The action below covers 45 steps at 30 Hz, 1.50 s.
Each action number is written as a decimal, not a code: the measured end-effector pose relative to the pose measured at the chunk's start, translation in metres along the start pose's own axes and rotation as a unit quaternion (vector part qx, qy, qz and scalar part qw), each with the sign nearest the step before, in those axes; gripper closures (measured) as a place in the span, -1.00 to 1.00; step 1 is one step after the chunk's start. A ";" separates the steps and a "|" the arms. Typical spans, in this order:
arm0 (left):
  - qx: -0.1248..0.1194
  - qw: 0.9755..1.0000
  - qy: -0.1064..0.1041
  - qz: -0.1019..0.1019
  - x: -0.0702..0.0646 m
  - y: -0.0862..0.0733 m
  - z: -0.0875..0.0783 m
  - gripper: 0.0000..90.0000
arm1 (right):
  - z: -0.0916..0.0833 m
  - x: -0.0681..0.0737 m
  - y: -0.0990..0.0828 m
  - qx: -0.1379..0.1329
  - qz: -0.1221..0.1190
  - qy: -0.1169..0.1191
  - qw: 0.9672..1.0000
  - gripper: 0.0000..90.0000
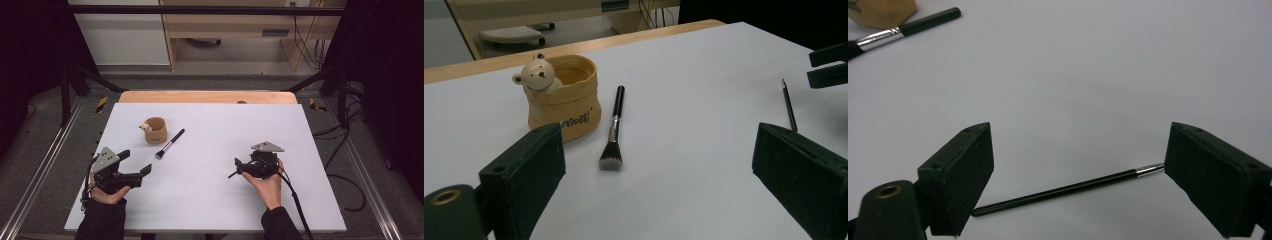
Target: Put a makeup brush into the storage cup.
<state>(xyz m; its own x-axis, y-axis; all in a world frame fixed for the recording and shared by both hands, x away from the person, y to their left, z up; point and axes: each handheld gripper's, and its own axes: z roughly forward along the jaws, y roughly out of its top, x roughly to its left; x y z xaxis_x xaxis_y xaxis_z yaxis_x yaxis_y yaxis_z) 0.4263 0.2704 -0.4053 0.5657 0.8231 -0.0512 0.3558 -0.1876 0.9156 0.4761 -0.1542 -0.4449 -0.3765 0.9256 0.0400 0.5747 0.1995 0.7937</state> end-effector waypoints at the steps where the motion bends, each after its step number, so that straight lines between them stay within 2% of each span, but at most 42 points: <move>1: 0.000 1.000 0.000 0.000 0.000 0.000 0.000 -0.87 | 0.002 0.001 -0.001 0.004 0.000 -0.003 1.000 -0.71; 12: 0.000 1.000 -0.001 0.001 -0.001 0.000 0.000 -0.86 | 0.025 0.003 -0.009 0.053 -0.001 -0.035 0.998 -0.67; 27: 0.000 1.000 0.000 0.002 -0.001 0.000 0.000 -0.86 | 0.035 0.005 -0.015 0.092 -0.009 -0.036 0.995 -0.44; 36: 0.000 1.000 -0.001 0.002 -0.001 0.000 0.000 -0.86 | 0.033 0.006 -0.015 0.092 -0.005 -0.023 0.996 -0.21; 45: 0.001 1.000 -0.001 0.004 -0.002 0.000 0.000 -0.86 | 0.031 0.006 -0.015 0.094 -0.014 -0.015 0.995 0.08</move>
<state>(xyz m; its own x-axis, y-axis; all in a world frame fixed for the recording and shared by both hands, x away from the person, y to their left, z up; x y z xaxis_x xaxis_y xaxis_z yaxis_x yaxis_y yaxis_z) 0.4255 0.2688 -0.4054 0.5703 0.8202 -0.0457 0.3534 -0.1947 0.9150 0.4877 -0.1416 -0.4750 -0.3737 0.9275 -0.0019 0.6912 0.2799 0.6662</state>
